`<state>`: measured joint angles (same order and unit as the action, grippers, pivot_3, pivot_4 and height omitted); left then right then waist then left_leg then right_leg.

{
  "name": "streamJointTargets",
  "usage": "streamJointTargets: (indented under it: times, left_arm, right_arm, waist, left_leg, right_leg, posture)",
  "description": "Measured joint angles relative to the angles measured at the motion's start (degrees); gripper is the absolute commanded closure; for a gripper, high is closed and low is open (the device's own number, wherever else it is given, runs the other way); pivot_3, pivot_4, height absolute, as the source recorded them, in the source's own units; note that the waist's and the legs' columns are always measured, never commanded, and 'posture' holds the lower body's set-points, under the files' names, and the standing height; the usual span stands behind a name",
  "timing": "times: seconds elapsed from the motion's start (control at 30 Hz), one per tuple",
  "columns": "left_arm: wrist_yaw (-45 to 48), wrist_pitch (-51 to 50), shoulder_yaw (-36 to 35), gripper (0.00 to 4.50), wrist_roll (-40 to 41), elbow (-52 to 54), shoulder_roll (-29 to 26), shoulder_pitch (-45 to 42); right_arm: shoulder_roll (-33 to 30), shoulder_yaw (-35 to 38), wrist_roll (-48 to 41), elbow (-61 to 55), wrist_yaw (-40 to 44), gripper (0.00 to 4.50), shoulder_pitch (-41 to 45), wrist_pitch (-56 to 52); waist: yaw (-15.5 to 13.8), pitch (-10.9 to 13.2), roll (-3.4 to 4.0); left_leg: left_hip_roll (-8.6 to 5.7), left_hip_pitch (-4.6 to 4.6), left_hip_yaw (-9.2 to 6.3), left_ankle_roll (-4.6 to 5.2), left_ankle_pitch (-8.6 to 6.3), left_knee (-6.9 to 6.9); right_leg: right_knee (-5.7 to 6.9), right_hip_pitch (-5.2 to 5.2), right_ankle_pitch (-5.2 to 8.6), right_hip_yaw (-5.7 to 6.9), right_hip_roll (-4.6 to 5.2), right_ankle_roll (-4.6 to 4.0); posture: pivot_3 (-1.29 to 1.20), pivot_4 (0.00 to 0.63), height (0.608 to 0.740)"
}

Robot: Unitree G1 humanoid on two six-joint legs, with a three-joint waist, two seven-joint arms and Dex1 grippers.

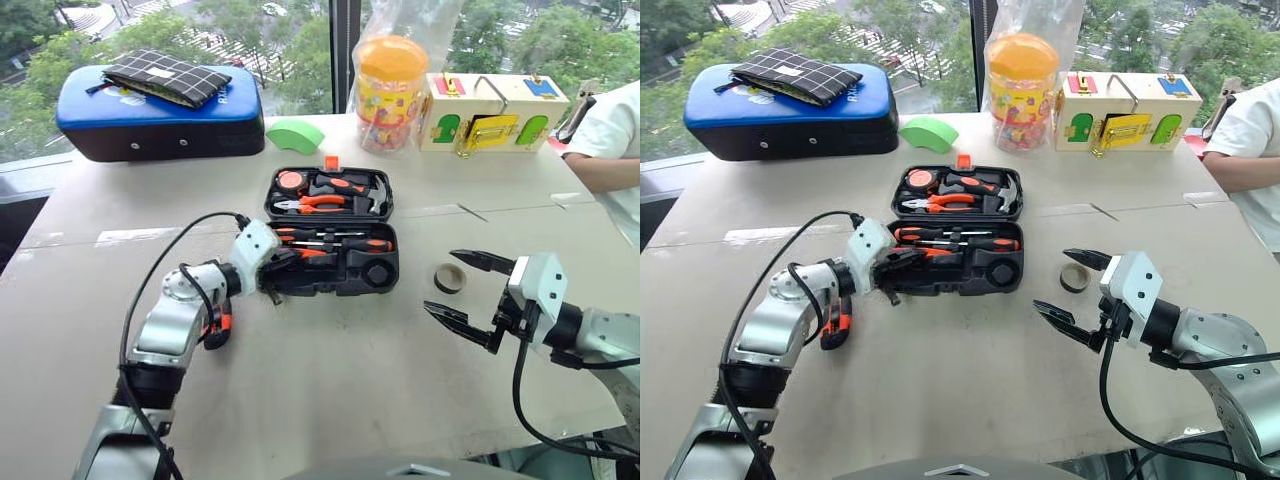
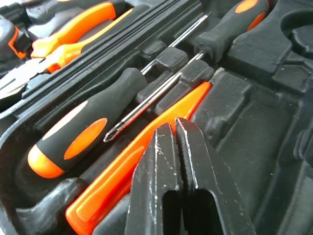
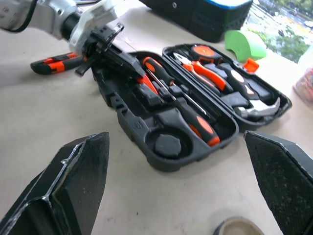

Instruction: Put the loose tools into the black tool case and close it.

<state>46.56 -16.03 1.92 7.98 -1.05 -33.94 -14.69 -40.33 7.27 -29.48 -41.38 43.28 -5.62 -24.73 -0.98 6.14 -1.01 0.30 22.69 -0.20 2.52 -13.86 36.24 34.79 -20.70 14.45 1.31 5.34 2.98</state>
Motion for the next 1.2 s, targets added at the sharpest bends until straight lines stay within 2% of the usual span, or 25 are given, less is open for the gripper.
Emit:
streamJointTargets:
  times: [0.1,0.2,0.23,0.3,0.4,0.5,0.6,0.77,0.87,0.97,1.1,1.13,1.2]
  left_arm:
    - [-3.5,-0.7,-5.3,4.45,4.3,-0.5,4.3,1.1]
    - [-8.9,-9.5,-14.6,4.45,14.6,2.3,8.6,1.9]
    - [-11.6,-12.7,-18.3,4.21,17.5,5.0,8.7,3.0]
    - [-16.0,-16.7,-24.3,3.71,21.2,9.4,8.9,4.9]
    - [-26.2,-24.1,-33.2,2.35,24.8,21.1,10.7,13.3]
    - [-32.7,-28.8,-35.8,1.23,24.6,30.3,12.5,21.8]
    - [-37.7,-33.0,-34.2,0.06,23.5,37.2,14.4,27.6]
    - [-41.3,-36.2,-27.0,0.06,22.3,40.4,17.1,30.3]
    - [-43.0,-36.3,-25.0,0.06,21.0,40.5,18.0,30.3]
    - [-44.4,-35.9,-23.6,0.74,19.4,40.5,18.7,30.4]
    - [-44.3,-33.5,-22.7,2.61,17.6,39.2,19.0,30.7]
    - [-44.1,-32.9,-22.7,2.85,17.6,39.0,19.1,30.6]
    - [-42.8,-30.4,-23.5,2.83,17.9,37.7,19.9,30.5]
  right_arm:
    - [0.1,-0.8,0.0,1.0,0.2,0.00,1.3,0.1]
    - [0.2,-2.1,0.0,2.2,0.6,0.00,2.8,0.2]
    - [0.2,-2.4,0.0,2.6,0.9,0.00,3.4,0.4]
    - [0.3,-2.9,0.1,3.5,1.3,0.00,4.2,0.7]
    - [1.2,-5.1,0.1,5.9,2.6,0.00,6.7,1.4]
    - [1.6,-7.0,0.2,8.4,4.2,0.00,9.3,2.3]
    - [2.1,-8.8,0.4,10.9,6.2,0.00,12.4,3.1]
    - [2.3,-9.8,0.5,14.0,9.0,0.00,15.5,3.9]
    - [2.3,-9.8,0.5,15.0,10.2,0.00,16.0,4.1]
    - [2.2,-9.8,0.5,15.3,11.1,0.00,16.1,4.1]
    - [1.8,-9.5,0.4,15.2,11.8,0.00,15.8,4.2]
    - [1.7,-9.5,0.4,15.2,11.8,0.00,15.7,4.2]
    - [1.6,-9.3,0.3,14.9,11.8,0.00,15.2,4.4]
  waist:
    - [0.2,0.0,-0.04]
    - [0.2,0.2,-0.25]
    - [0.3,0.2,-0.30]
    - [0.2,0.2,-0.30]
    - [0.3,0.2,-0.32]
    - [0.0,0.5,-0.34]
    - [-0.8,0.5,-0.39]
    - [-1.2,0.6,-0.35]
    - [-1.2,0.6,-0.35]
    - [-1.2,0.6,-0.24]
    - [-1.2,0.6,-0.16]
    - [-1.2,0.6,-0.15]
    - [-1.3,0.7,-0.15]
  left_leg:
    - [0.00,0.04,-0.01,0.01,0.00,0.00]
    - [0.02,0.12,-0.15,0.01,0.01,0.00]
    - [0.02,0.13,-0.15,-0.01,0.00,-0.01]
    - [0.02,0.13,-0.15,-0.04,-0.02,-0.02]
    - [0.01,0.13,-0.11,-0.03,-0.05,-0.02]
    - [0.01,0.11,-0.12,-0.05,-0.05,0.01]
    - [-0.02,0.14,-0.12,-0.31,-0.19,0.06]
    - [-0.05,0.14,-0.07,-0.31,-0.19,0.08]
    - [-0.04,0.13,-0.09,-0.28,-0.18,0.02]
    - [-0.04,0.13,-0.06,-0.08,-0.06,0.02]
    - [-0.04,0.13,-0.06,-0.14,-0.10,0.02]
    - [-0.04,0.13,-0.06,-0.25,-0.17,0.02]
    - [-0.04,0.15,-0.07,-0.31,-0.20,0.02]
  right_leg:
    - [0.00,-0.03,0.00,0.00,0.01,0.01]
    - [0.01,-0.07,0.00,0.17,-0.02,0.02]
    - [0.00,-0.08,0.00,0.17,-0.04,0.02]
    - [-0.04,-0.06,0.00,0.16,-0.05,0.02]
    - [-0.11,-0.01,0.00,0.11,-0.03,0.01]
    - [-0.08,-0.01,0.00,0.12,-0.02,-0.01]
    - [-0.08,0.00,0.00,0.12,0.01,-0.03]
    - [-0.10,-0.01,0.00,0.09,0.01,-0.04]
    - [-0.11,-0.03,0.00,0.12,-0.03,-0.04]
    - [-0.15,-0.02,0.00,0.09,-0.01,-0.04]
    - [-0.16,-0.02,0.00,0.09,0.00,-0.04]
    - [-0.16,-0.02,0.00,0.09,0.01,-0.04]
    - [-0.17,-0.02,0.00,0.09,0.02,-0.04]
  posture:
    - [0.00,0.150,0.740]
    - [0.00,0.150,0.740]
    - [0.00,0.150,0.740]
    - [0.00,0.150,0.740]
    - [0.00,0.150,0.740]
    - [0.00,0.150,0.740]
    - [0.00,0.150,0.740]
    - [0.00,0.150,0.740]
    - [0.00,0.150,0.740]
    - [0.00,0.150,0.740]
    - [0.00,0.150,0.740]
    - [0.00,0.150,0.740]
    - [0.00,0.150,0.740]
